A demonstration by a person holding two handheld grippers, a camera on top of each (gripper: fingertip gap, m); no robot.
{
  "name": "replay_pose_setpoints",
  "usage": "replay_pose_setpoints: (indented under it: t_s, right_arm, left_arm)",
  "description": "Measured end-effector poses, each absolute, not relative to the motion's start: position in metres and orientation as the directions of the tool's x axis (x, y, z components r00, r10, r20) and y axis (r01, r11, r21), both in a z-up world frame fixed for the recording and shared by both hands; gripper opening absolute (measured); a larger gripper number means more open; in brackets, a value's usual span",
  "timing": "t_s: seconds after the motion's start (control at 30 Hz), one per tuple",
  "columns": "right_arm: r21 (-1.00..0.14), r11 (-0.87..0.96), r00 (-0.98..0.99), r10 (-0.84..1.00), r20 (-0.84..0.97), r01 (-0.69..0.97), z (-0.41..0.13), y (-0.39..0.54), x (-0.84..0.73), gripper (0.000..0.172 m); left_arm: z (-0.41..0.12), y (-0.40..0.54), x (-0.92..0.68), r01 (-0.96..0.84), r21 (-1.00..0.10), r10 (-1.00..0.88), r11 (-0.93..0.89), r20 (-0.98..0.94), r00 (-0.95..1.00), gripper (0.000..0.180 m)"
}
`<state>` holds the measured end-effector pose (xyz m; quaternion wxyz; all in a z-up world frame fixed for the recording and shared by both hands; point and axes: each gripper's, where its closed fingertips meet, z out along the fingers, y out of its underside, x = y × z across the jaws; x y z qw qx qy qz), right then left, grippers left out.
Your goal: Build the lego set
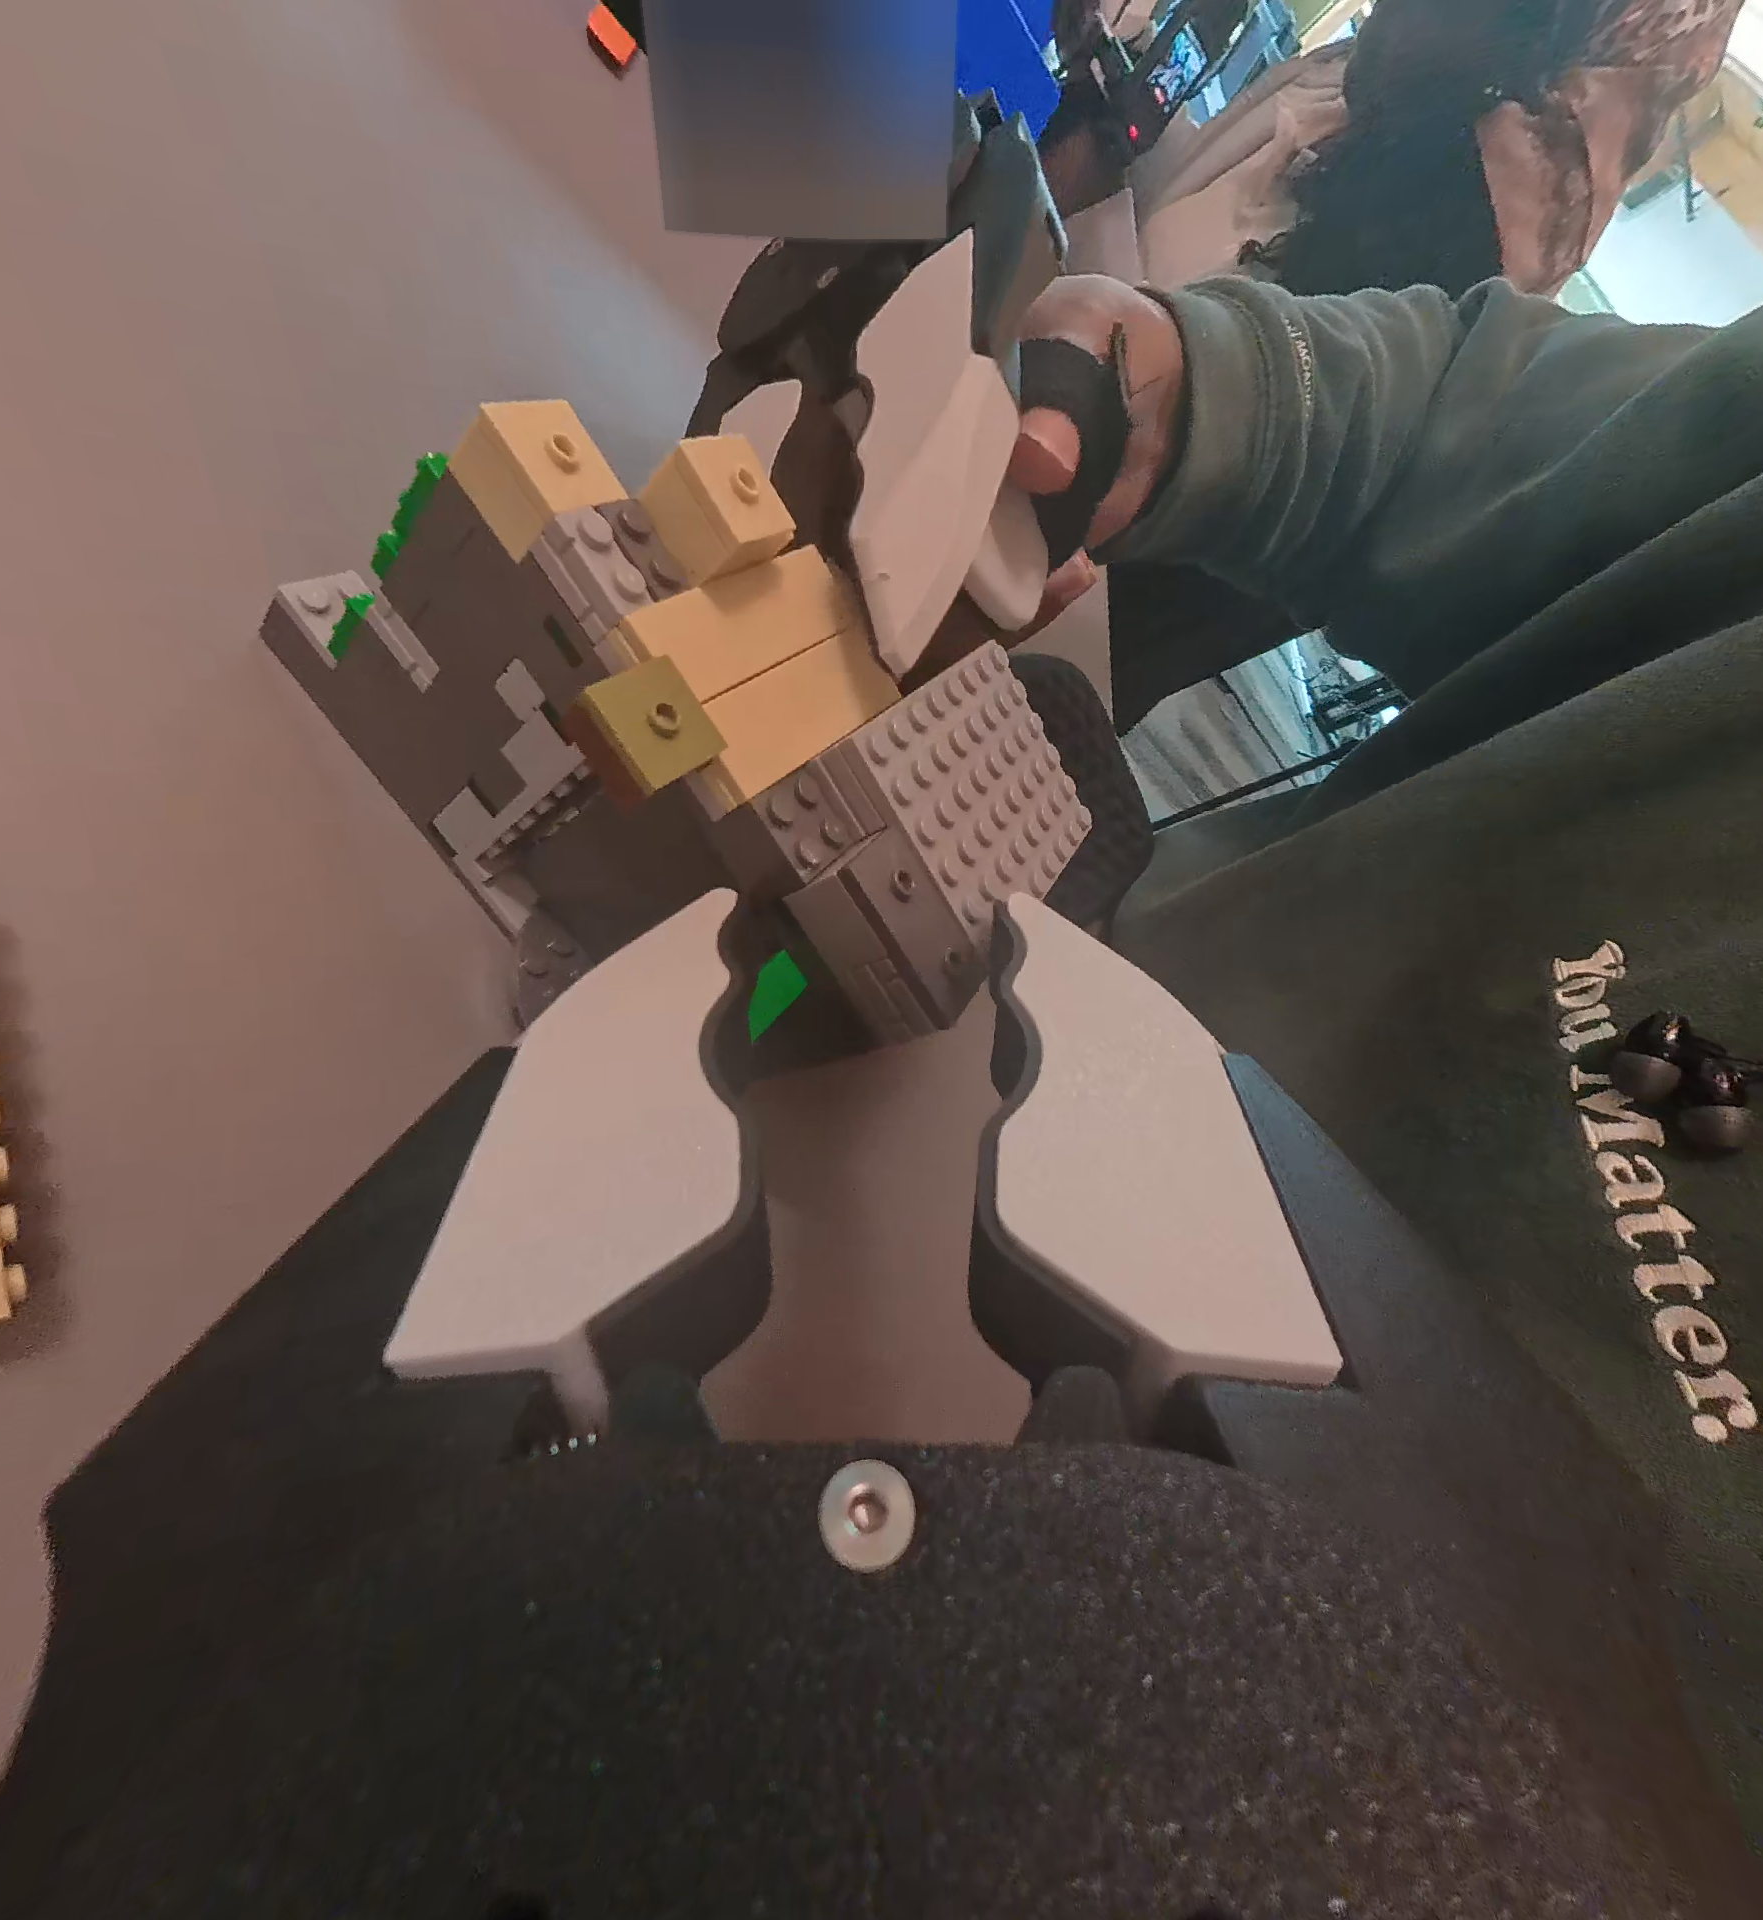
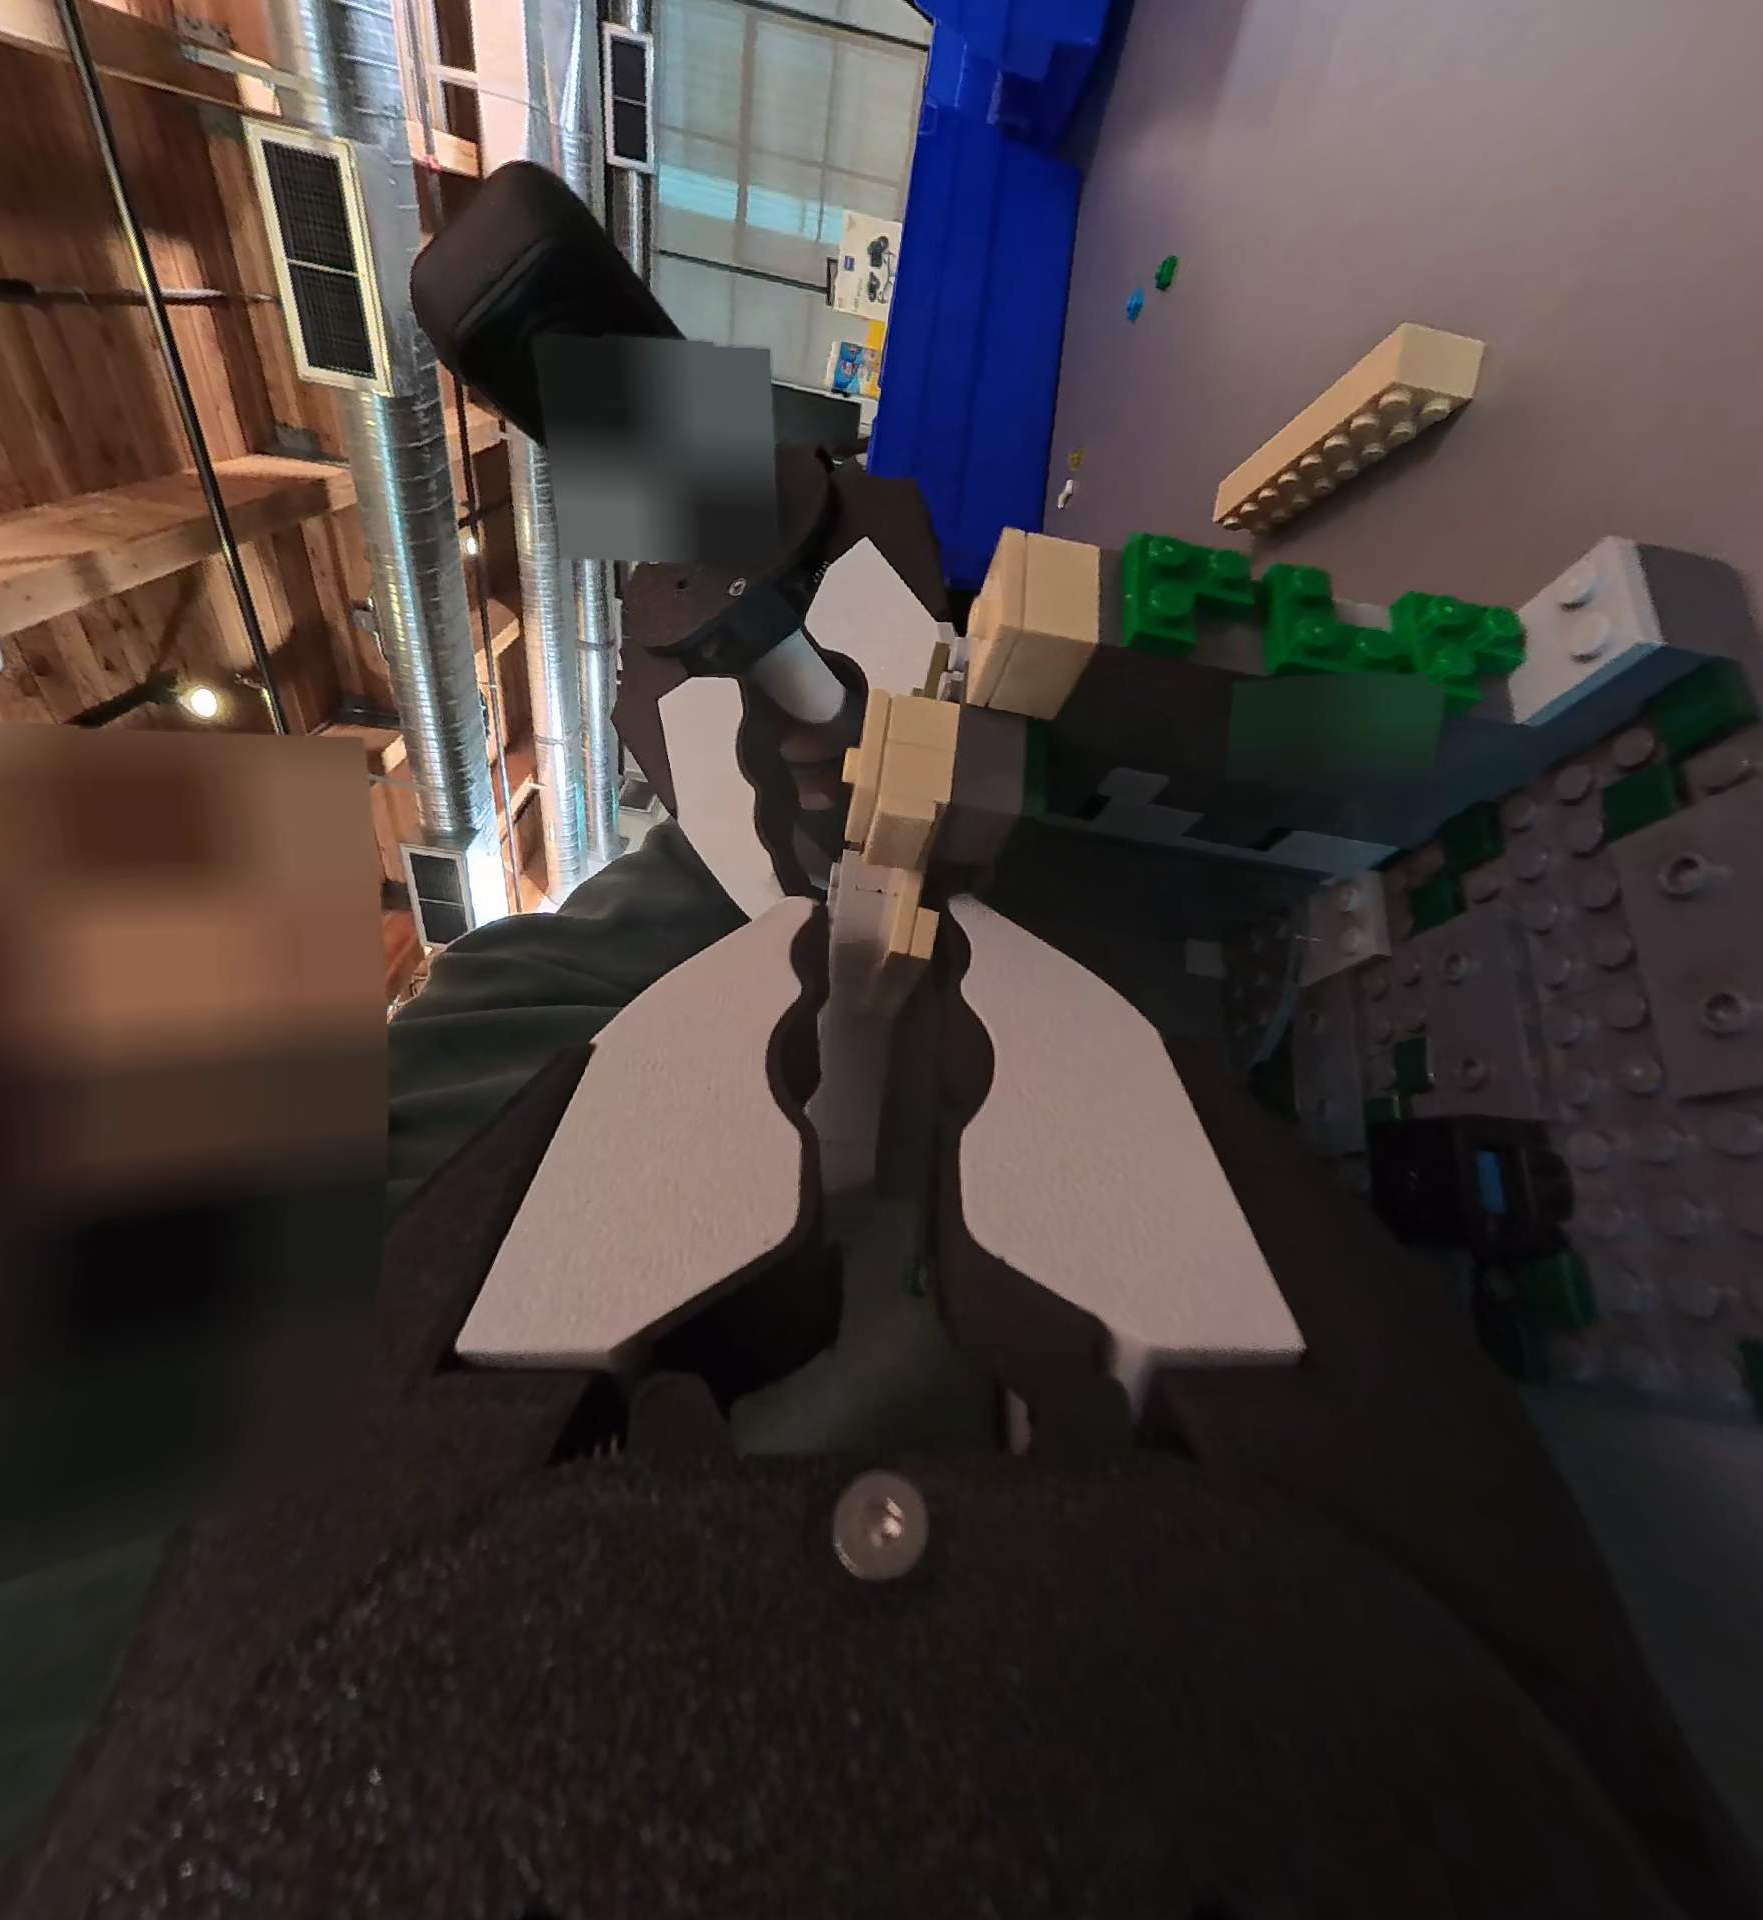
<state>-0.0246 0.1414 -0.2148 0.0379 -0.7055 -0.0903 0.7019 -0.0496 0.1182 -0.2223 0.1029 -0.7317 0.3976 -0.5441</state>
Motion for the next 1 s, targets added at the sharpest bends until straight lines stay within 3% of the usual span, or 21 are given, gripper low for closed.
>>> replay_pose_setpoints:
  t_s: [0.7, 1.0]
  right_arm:
    - [-0.183, -0.982, 0.008, 0.183, -0.983, 0.036, -0.221, 0.144, -0.017, 0.015]
    - [-0.188, -0.981, 0.019, 0.189, -0.982, 0.037, -0.223, 0.143, -0.016, 0.020]
  left_arm:
    - [-0.203, 0.144, -0.070, -0.377, -0.655, -0.737, -0.655, 0.663, 0.130, 0.043]
    - [-0.233, 0.196, -0.101, -0.431, -0.684, -0.806, -0.589, 0.460, 0.371, 0.041]
